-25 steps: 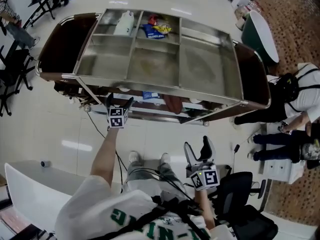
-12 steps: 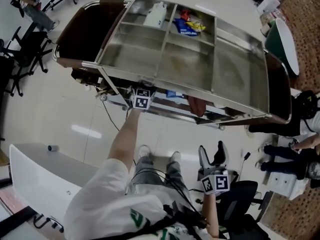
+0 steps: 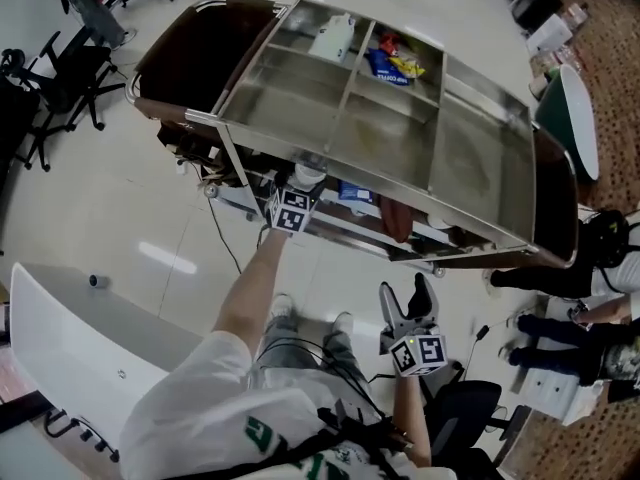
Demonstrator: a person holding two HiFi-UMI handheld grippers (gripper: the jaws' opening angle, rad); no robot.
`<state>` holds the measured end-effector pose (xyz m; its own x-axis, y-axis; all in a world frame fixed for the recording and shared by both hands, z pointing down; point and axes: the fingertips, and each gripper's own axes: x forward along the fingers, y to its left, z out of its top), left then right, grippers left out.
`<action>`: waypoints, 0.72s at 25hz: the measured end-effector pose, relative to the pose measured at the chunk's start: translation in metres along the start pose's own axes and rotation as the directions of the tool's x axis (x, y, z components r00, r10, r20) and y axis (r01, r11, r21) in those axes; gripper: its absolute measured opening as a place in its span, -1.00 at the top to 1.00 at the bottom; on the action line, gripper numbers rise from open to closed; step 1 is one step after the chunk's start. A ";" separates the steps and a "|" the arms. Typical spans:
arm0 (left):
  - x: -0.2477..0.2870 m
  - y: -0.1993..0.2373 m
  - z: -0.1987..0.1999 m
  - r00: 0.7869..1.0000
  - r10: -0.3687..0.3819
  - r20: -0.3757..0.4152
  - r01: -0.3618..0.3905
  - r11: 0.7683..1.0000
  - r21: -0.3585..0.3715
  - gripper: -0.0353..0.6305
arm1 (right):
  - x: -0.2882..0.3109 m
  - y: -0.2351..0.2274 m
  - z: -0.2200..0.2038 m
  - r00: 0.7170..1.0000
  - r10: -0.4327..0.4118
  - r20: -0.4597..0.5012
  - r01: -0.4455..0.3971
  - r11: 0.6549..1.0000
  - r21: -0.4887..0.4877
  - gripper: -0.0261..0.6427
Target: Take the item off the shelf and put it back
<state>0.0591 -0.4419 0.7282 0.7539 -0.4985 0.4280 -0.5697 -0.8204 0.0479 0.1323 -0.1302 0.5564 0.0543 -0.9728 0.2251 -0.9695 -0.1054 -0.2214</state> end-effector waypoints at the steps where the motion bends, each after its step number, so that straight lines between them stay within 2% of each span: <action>1: -0.009 -0.009 -0.004 1.000 -0.011 -0.005 0.011 1.000 -0.003 -0.21 | 0.002 0.000 0.000 1.000 0.008 0.004 -0.008 1.000 0.005 -0.21; 5: -0.061 -0.042 -0.005 0.999 -0.047 0.008 0.048 0.997 -0.054 -0.21 | 0.013 0.004 0.003 0.998 0.054 0.021 -0.054 0.998 0.014 -0.21; 10: -0.123 -0.065 0.000 0.997 -0.014 0.074 0.022 0.993 -0.118 -0.21 | 0.020 0.005 0.012 0.992 0.108 0.071 -0.112 0.992 0.055 -0.21; 14: -0.171 -0.082 0.030 0.988 0.001 0.152 0.020 0.990 -0.137 -0.21 | 0.016 0.007 0.026 0.981 0.150 0.121 -0.160 0.984 0.079 -0.21; 18: -0.221 -0.093 0.068 0.977 0.040 0.210 -0.018 0.994 -0.109 -0.21 | 0.007 0.011 0.046 0.970 0.179 0.167 -0.193 0.979 0.071 -0.21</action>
<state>-0.0323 -0.2745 0.5677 0.7822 -0.5787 0.2307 -0.6151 -0.7762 0.1385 0.1333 -0.1478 0.5118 -0.0810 -0.9965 0.0202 -0.9424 0.0700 -0.3272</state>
